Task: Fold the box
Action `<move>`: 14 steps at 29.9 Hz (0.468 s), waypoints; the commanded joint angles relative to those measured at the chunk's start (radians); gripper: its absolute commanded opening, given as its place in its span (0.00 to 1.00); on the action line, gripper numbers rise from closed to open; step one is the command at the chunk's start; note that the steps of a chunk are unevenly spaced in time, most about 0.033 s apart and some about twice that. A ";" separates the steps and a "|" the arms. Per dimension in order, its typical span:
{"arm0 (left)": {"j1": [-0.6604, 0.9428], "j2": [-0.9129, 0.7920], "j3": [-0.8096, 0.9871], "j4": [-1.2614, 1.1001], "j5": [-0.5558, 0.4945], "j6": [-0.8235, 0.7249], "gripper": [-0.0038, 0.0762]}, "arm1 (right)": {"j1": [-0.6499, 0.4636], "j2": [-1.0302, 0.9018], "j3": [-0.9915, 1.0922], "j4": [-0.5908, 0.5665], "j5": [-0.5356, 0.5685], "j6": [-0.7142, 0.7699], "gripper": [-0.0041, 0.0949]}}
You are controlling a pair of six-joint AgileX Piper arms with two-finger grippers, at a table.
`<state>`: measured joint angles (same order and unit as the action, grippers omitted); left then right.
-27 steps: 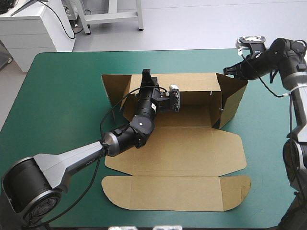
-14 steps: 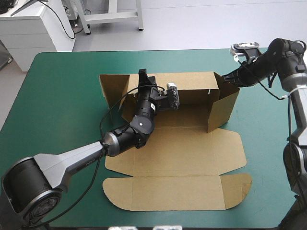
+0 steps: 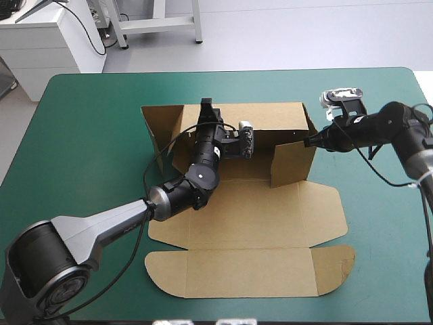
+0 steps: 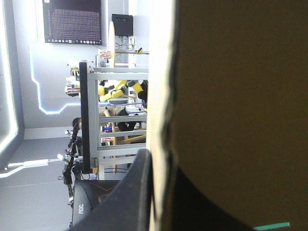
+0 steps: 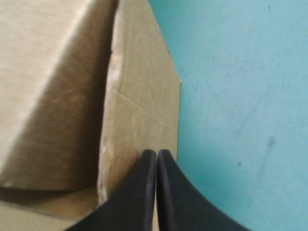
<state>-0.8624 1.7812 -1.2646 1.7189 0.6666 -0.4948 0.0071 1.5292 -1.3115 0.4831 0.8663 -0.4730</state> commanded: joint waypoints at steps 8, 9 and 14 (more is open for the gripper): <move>-0.005 -0.014 -0.026 0.024 0.041 -0.003 0.04 | -0.001 -0.133 0.204 0.200 -0.262 -0.289 0.05; -0.005 -0.014 -0.026 0.018 0.041 -0.005 0.04 | -0.001 -0.133 0.204 0.200 -0.254 -0.319 0.06; -0.005 -0.014 -0.026 0.017 0.046 -0.013 0.04 | -0.001 -0.146 0.204 0.159 -0.226 -0.371 0.29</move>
<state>-0.8624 1.8007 -1.2700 1.7427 0.6864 -0.4949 0.0071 1.4273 -1.0842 0.6342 0.6556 -0.8154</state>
